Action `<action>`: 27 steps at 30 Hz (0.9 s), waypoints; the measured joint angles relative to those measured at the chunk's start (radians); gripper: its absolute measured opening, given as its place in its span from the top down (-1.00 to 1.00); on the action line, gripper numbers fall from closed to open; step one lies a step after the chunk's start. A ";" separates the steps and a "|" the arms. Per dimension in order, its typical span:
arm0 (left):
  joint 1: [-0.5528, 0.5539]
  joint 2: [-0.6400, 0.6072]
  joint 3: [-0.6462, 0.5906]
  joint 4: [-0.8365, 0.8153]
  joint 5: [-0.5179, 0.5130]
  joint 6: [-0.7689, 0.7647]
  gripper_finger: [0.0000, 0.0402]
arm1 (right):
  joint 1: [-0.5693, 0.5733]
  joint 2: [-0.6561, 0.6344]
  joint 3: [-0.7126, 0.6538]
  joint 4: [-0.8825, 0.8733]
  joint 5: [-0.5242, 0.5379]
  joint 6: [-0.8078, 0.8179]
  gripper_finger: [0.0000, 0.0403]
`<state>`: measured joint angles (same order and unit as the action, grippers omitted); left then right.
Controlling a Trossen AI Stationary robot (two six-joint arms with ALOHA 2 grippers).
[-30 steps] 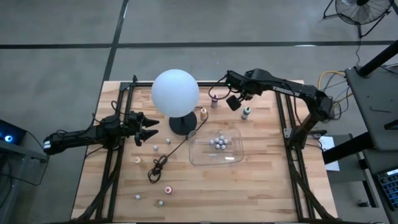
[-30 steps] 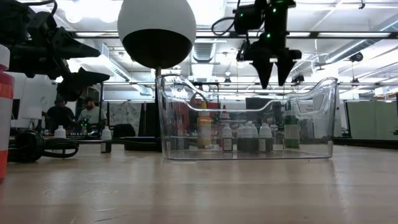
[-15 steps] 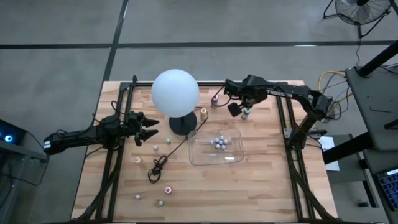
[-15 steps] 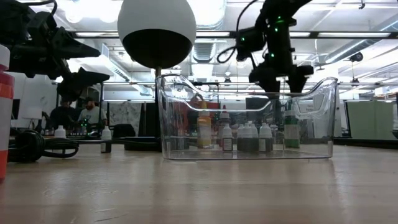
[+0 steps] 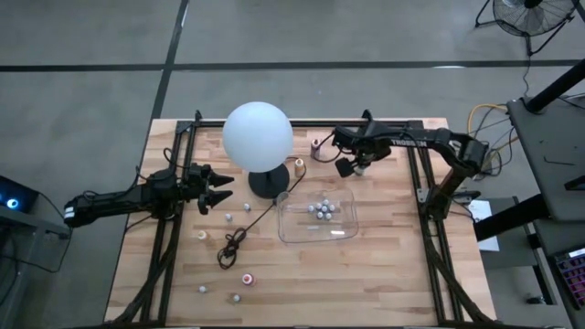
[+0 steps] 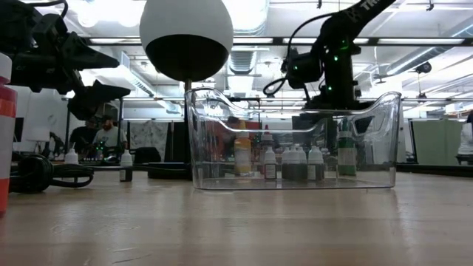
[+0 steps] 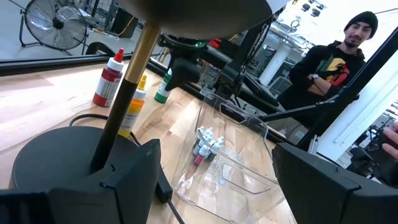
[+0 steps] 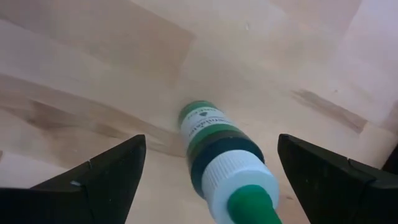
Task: Pick & Place food coloring
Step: Put the large green food coloring bottle into the transparent bin
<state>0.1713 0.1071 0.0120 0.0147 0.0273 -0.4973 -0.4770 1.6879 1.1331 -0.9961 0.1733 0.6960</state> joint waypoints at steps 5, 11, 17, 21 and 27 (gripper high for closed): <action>0.000 0.000 0.000 0.000 0.000 0.000 -0.39 | -0.001 -0.002 -0.014 0.020 0.000 -0.005 -0.65; 0.000 0.000 0.000 0.000 0.000 0.000 -0.39 | -0.008 -0.009 -0.017 0.006 0.001 -0.006 -0.36; 0.000 0.000 0.000 0.000 0.000 0.000 -0.39 | -0.015 -0.014 -0.011 -0.020 0.001 -0.002 -0.05; 0.000 0.000 0.000 0.000 0.000 0.000 -0.39 | -0.017 -0.017 -0.011 -0.020 0.001 -0.008 0.17; 0.000 0.000 0.000 0.000 0.000 0.000 -0.39 | -0.017 -0.017 -0.011 -0.020 0.002 -0.016 0.34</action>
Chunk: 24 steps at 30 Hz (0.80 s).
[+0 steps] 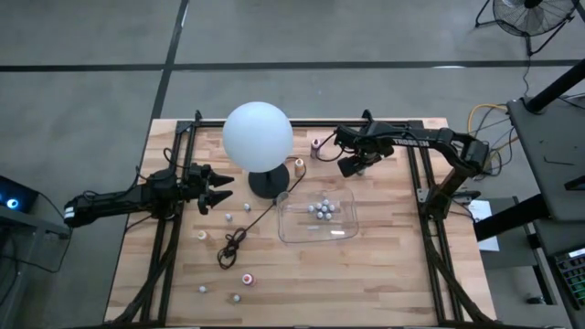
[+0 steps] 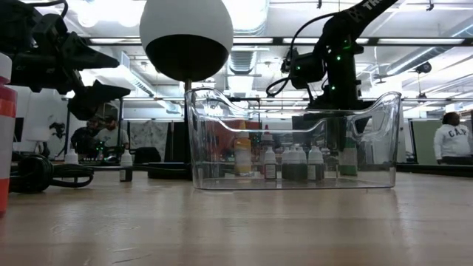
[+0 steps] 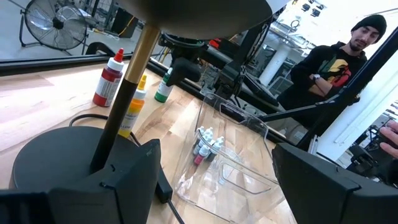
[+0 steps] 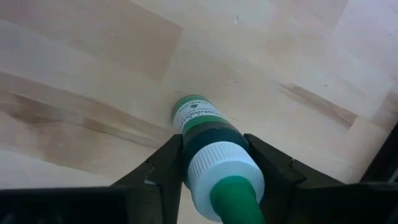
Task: Pick & Place food coloring
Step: Put the large green food coloring bottle into the transparent bin
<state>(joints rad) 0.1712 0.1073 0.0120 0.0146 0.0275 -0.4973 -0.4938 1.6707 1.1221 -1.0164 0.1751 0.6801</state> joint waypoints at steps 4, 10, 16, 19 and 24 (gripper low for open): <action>0.000 0.000 0.000 0.000 0.000 0.000 -0.39 | 0.000 -0.001 0.010 -0.014 -0.001 -0.004 0.34; 0.000 0.000 0.000 0.000 0.000 0.000 -0.39 | 0.000 -0.022 0.071 -0.083 0.000 -0.055 0.31; 0.000 0.000 0.000 0.000 0.000 0.000 -0.39 | 0.000 -0.081 0.158 -0.206 0.002 -0.115 0.33; 0.000 0.000 0.000 0.000 0.000 0.000 -0.39 | 0.004 -0.116 0.217 -0.286 0.008 -0.158 0.33; 0.000 0.000 0.000 0.000 0.000 0.000 -0.39 | 0.041 -0.176 0.323 -0.405 0.011 -0.209 0.33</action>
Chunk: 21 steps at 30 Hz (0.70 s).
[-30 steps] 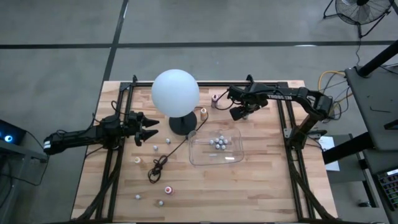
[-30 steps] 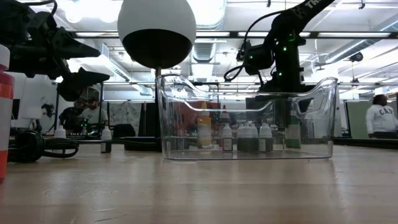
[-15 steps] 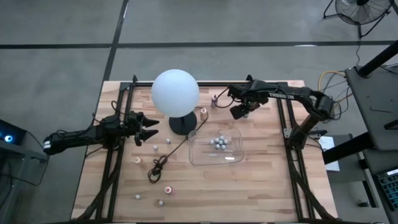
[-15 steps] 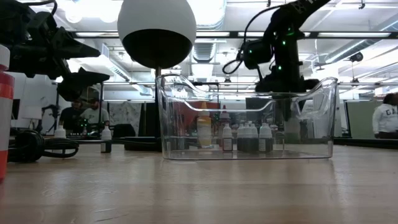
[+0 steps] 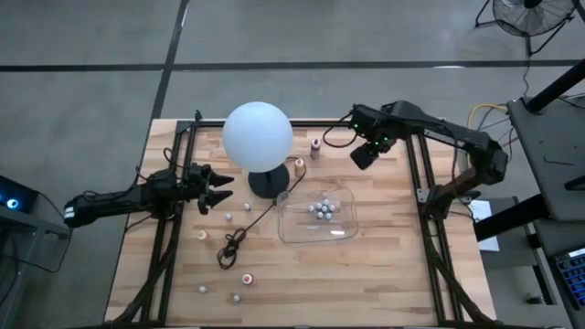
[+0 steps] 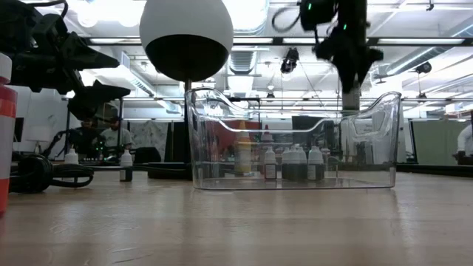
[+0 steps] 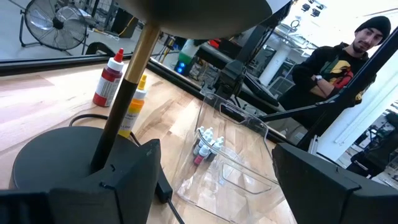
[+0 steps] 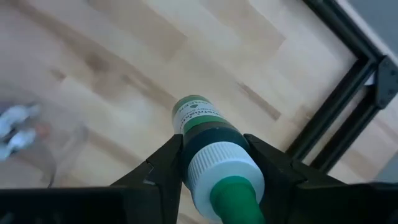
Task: Pick & Place food coloring
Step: Put the large green food coloring bottle into the transparent bin
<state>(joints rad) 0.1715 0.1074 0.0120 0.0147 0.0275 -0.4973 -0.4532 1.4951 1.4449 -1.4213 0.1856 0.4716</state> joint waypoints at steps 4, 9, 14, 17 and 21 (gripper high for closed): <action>0.000 0.000 0.000 0.000 0.000 0.000 -0.39 | 0.053 -0.029 0.086 -0.092 0.000 -0.007 0.32; 0.000 0.000 0.000 0.000 0.000 0.000 -0.39 | 0.147 -0.060 0.176 -0.150 -0.004 -0.020 0.32; 0.000 0.000 0.000 0.000 0.000 0.000 -0.39 | 0.262 -0.073 0.241 -0.149 -0.036 -0.019 0.32; 0.000 0.000 0.000 0.000 0.000 0.000 -0.39 | 0.336 -0.073 0.274 -0.149 -0.037 -0.011 0.32; 0.000 0.000 0.000 0.000 0.000 0.000 -0.39 | 0.432 -0.068 0.298 -0.149 -0.038 -0.012 0.32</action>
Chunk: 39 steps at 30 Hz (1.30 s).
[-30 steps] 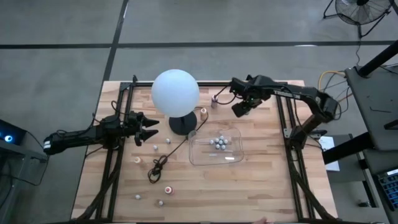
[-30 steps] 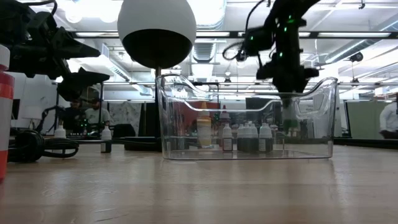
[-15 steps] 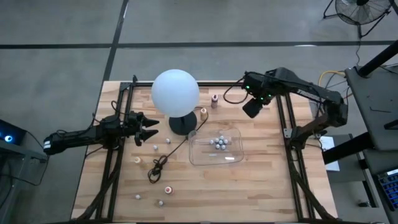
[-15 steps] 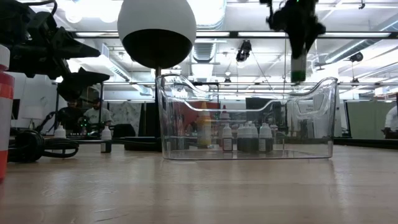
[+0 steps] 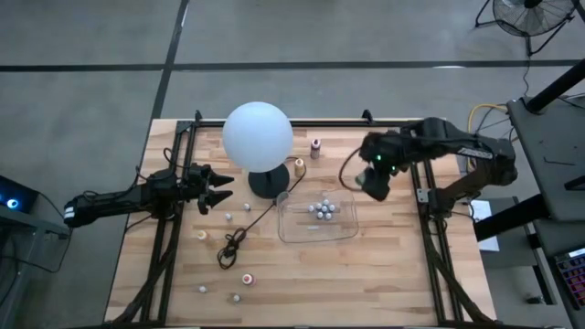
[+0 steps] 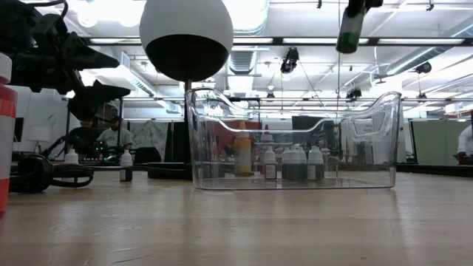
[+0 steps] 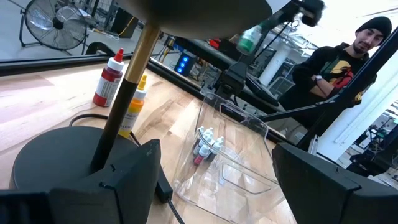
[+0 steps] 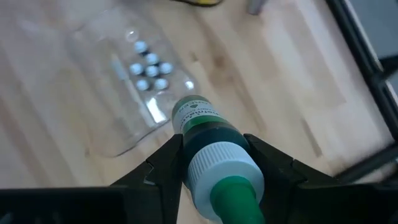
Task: Pick & Place food coloring
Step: Put the large green food coloring bottle into the transparent bin
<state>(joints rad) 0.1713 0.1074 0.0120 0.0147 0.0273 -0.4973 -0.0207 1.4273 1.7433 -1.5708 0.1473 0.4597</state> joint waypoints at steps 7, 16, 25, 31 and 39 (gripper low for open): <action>0.000 0.000 0.000 0.000 0.000 0.000 -0.39 | 0.115 0.032 0.005 0.002 -0.014 -0.012 0.32; 0.000 0.000 0.000 0.000 0.000 0.000 -0.39 | 0.195 0.135 0.004 0.087 -0.054 -0.106 0.32; 0.000 0.000 0.000 0.000 0.000 0.000 -0.39 | 0.204 0.239 0.004 0.110 -0.053 -0.259 0.32; 0.000 0.000 0.000 0.000 0.000 0.000 -0.39 | 0.204 0.289 0.004 0.116 -0.042 -0.303 0.32; 0.000 0.000 0.000 0.000 0.000 0.000 -0.39 | 0.204 0.311 -0.067 0.208 -0.015 -0.279 0.32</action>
<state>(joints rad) 0.1713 0.1070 0.0120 0.0151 0.0275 -0.4973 0.1833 1.7378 1.6761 -1.3626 0.1322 0.1810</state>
